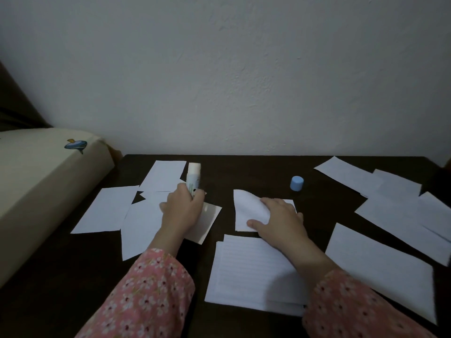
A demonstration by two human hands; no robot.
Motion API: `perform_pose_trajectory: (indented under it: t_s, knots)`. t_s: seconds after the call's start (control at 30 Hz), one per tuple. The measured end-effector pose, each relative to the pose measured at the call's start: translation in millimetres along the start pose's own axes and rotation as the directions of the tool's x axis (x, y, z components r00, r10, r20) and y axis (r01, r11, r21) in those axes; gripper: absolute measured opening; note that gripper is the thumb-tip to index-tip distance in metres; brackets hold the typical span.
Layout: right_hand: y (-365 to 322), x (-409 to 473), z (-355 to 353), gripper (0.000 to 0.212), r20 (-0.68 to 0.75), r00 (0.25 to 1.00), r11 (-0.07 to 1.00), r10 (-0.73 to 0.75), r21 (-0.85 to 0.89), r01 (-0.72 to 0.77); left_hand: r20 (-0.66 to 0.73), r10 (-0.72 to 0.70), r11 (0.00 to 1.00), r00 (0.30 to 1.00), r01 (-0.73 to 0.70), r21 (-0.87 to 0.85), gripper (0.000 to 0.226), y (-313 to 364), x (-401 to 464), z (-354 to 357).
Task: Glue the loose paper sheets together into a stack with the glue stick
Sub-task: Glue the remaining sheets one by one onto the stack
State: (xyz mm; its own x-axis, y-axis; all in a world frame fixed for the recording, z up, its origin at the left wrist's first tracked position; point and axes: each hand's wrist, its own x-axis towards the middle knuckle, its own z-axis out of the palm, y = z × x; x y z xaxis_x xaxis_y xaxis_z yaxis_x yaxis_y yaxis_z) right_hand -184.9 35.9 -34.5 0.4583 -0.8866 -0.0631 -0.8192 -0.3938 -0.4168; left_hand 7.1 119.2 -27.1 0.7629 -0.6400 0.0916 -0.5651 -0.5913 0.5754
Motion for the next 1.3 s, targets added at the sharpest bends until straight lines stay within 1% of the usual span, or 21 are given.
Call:
perform_pose_trajectory:
  t_s: [0.07,0.17,0.27,0.37,0.47,0.6,0.7,0.77,0.87,0.97,1.07,1.17,1.23,1.3]
  knots:
    - [-3.4,1.6,-6.7,0.066,-0.013,1.0,1.0,0.011,0.015,-0.01,0.027,-0.004,0.992,1.0,0.001,0.123,0.04,-9.5,-7.4,-7.7]
    - [-11.3,-0.9,-21.0,0.062,-0.035,0.999,0.999,0.009,0.036,-0.007,0.068,-0.039,0.985,0.997,0.027,0.169,0.057,-19.4,-15.1,-7.4]
    - [-21.8,-18.8,-34.8,0.06,-0.043,0.999,0.994,-0.026,0.103,0.03,0.066,-0.058,0.996,0.996,0.053,0.075,0.066,-23.9,-18.5,-2.6]
    - [-30.2,-50.5,-35.7,0.061,0.048,0.994,0.989,-0.096,0.119,0.089,0.04,-0.063,0.998,0.997,0.063,-0.016,0.069,-22.6,-20.8,-2.7]
    - [-32.6,-74.5,-24.9,0.065,0.16,0.981,0.994,-0.111,0.029,0.107,0.046,-0.056,0.998,0.997,0.058,-0.04,0.07,-21.9,-22.2,-4.7]
    - [-30.8,-78.9,-14.2,0.079,0.289,0.955,0.985,-0.072,-0.128,0.113,0.066,-0.039,0.996,0.997,0.044,-0.079,0.071,-27.4,-26.8,-6.6]
    - [-33.1,-73.7,-15.4,0.081,0.318,0.948,0.978,-0.026,-0.187,0.089,0.079,-0.026,0.992,0.997,0.035,-0.12,0.069,-31.3,-31.7,-8.9]
    - [-33.9,-68.5,-19.7,0.076,0.304,0.953,0.985,0.001,-0.167,0.052,0.087,-0.013,0.989,0.996,0.025,-0.144,0.067,-33.5,-33.7,-10.8]
    - [-31.6,-60.0,-28.8,0.065,0.298,0.955,0.998,0.006,-0.057,0.012,0.1,-0.01,0.988,0.995,0.024,-0.15,0.065,-36.2,-34.3,-12.2]
    - [-30.1,-54.6,-40.7,0.067,0.372,0.928,0.999,0.004,-0.033,0.009,0.108,-0.014,0.989,0.994,0.03,-0.147,0.066,-36.3,-33.7,-13.1]
    - [-30.3,-57.2,-43.3,0.074,0.437,0.899,0.992,0.016,-0.121,0.042,0.119,-0.012,0.989,0.993,0.029,-0.143,0.065,-35.0,-32.8,-14.2]
    - [-32.2,-64.0,-30.2,0.083,0.424,0.905,0.955,0.04,-0.284,0.09,0.117,-0.007,0.989,0.993,0.024,-0.144,0.064,-33.4,-32.6,-15.8]
    - [-36.0,-63.8,-24.6,0.086,0.408,0.911,0.939,0.055,-0.332,0.092,0.112,-0.004,0.988,0.994,0.021,-0.155,0.062,-33.9,-32.7,-17.3]
    - [-43.2,-58.4,-27.3,0.084,0.43,0.897,0.927,0.099,-0.368,0.074,0.093,0.006,0.981,0.996,0.012,-0.193,0.059,-36.8,-32.3,-19.6]
